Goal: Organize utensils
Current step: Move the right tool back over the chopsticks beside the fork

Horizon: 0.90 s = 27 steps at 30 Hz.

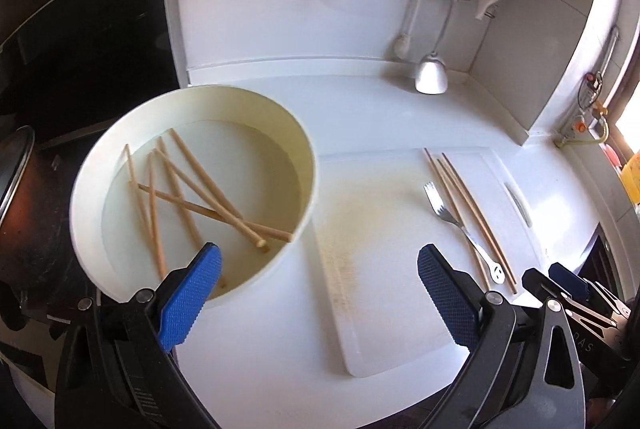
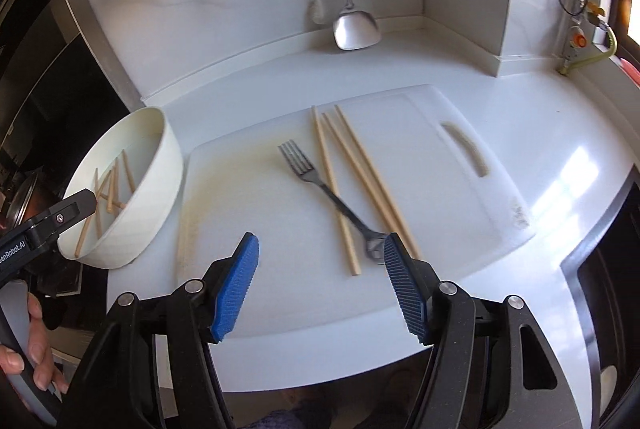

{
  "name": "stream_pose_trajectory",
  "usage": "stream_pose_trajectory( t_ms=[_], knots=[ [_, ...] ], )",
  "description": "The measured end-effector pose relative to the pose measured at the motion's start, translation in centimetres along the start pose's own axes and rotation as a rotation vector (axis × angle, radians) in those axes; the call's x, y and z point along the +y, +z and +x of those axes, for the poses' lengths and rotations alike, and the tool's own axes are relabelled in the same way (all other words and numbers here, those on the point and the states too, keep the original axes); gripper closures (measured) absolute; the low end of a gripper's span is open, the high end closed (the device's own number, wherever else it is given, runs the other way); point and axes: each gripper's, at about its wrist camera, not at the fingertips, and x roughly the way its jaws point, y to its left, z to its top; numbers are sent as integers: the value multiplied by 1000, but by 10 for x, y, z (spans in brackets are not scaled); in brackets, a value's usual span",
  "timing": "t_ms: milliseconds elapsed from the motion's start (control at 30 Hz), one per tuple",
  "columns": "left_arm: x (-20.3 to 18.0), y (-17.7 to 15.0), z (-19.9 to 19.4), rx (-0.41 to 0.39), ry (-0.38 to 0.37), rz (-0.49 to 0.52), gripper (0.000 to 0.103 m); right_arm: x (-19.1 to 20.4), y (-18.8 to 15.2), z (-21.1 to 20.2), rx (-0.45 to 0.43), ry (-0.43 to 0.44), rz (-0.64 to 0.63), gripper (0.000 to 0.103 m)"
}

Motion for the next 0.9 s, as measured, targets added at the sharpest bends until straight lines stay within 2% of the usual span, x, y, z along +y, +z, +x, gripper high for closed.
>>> stream_pose_trajectory(
  t_ms=[200,467,667,900],
  knots=[
    [-57,-13,14,39,-36,-10,6,-64,-3,-15,-25,-37,-9,40],
    [-110,-43,33,89,70,-140,6,-124,0,-1,-26,48,-129,41],
    [-133,-53,45,59,161,-181,6,-136,9,24,-31,120,-192,40],
    [-141,-53,80,30,204,-148,6,-124,25,62,-59,171,-201,40]
  ],
)
